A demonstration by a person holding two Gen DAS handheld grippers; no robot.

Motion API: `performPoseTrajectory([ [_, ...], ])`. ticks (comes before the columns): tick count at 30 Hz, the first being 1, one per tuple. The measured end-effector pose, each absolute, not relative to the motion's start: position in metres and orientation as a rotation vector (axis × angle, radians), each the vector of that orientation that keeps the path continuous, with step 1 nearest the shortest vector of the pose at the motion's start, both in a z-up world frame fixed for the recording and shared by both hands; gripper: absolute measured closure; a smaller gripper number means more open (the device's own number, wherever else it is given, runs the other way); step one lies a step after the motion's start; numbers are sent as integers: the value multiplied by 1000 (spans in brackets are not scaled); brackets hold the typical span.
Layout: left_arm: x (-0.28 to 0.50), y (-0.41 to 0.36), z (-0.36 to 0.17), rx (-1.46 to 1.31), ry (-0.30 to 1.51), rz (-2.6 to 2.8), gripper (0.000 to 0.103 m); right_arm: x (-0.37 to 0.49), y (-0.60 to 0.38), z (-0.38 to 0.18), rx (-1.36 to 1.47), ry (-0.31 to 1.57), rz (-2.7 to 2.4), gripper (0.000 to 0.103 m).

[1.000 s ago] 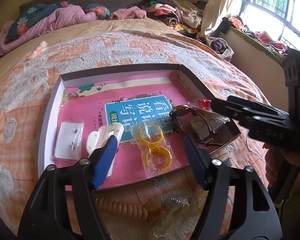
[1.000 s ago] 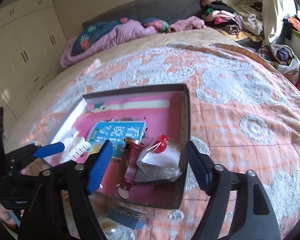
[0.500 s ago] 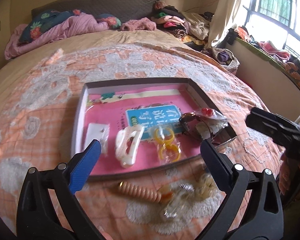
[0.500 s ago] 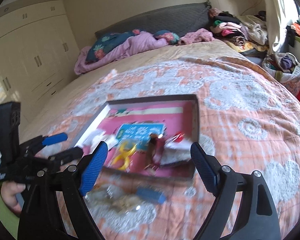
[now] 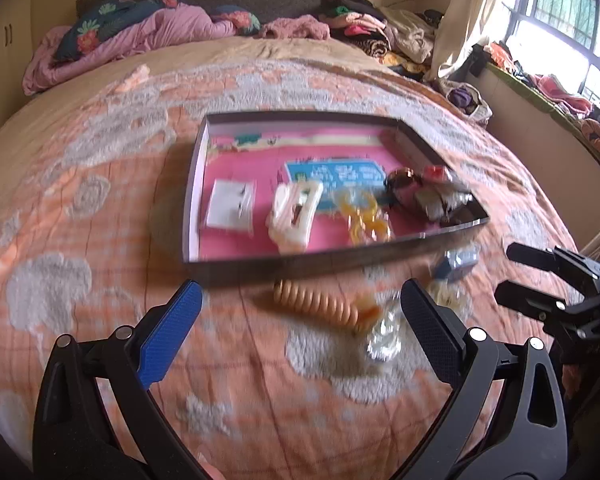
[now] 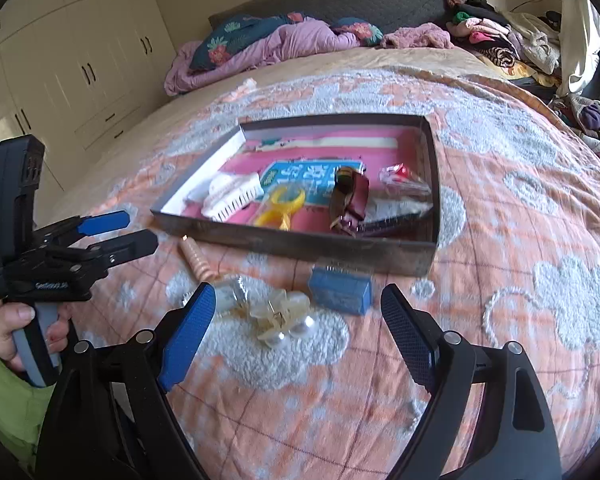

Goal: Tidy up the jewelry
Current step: 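Withdraw both tools from the box toward the remaining jewelry, then grasp the foil-wrapped bag with the left tool while the right tool grasps the white pearl claw clip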

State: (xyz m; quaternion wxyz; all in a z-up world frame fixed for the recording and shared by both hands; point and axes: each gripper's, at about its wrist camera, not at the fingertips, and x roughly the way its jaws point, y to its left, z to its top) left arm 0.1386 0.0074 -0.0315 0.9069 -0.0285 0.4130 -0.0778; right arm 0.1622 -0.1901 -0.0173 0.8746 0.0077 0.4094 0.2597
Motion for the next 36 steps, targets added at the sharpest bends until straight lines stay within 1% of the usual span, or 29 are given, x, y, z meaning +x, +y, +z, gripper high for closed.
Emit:
performPoseTrajectory([
  [3,130,6,-39,-58,875,-171,10,161,-185,-23,-10,869,551,21],
  [4,128,6,-41,-55,879,-173,10,161,-183,-25,-18,874,553,24],
  [9,117,0,-50,-29,903,-200,10,161,-178,-35,-51,896,571,33],
  [18,115,-14,-73,24,955,-244,11,169,-163,-53,-98,934,618,41],
  [19,115,-16,-75,28,958,-248,13,169,-162,-54,-103,936,620,41],
  [20,116,-18,-77,31,963,-255,17,170,-160,-56,-111,939,624,41],
  [23,118,-21,-83,39,978,-270,22,175,-155,-64,-139,960,620,47],
  [25,120,-23,-85,37,981,-280,24,177,-154,-70,-146,969,622,58],
  [27,122,-24,-85,29,977,-288,25,177,-156,-69,-141,962,626,59],
  [30,127,-26,-85,10,970,-303,33,172,-161,-61,-123,935,635,59],
  [32,131,-28,-85,-5,969,-315,43,170,-165,-54,-104,920,630,59],
  [34,136,-31,-86,-20,970,-330,50,168,-171,-47,-78,902,625,59],
  [35,138,-33,-86,-20,971,-336,55,167,-175,-43,-64,887,623,59],
  [36,139,-37,-87,-16,968,-345,59,167,-177,-39,-56,876,622,59],
])
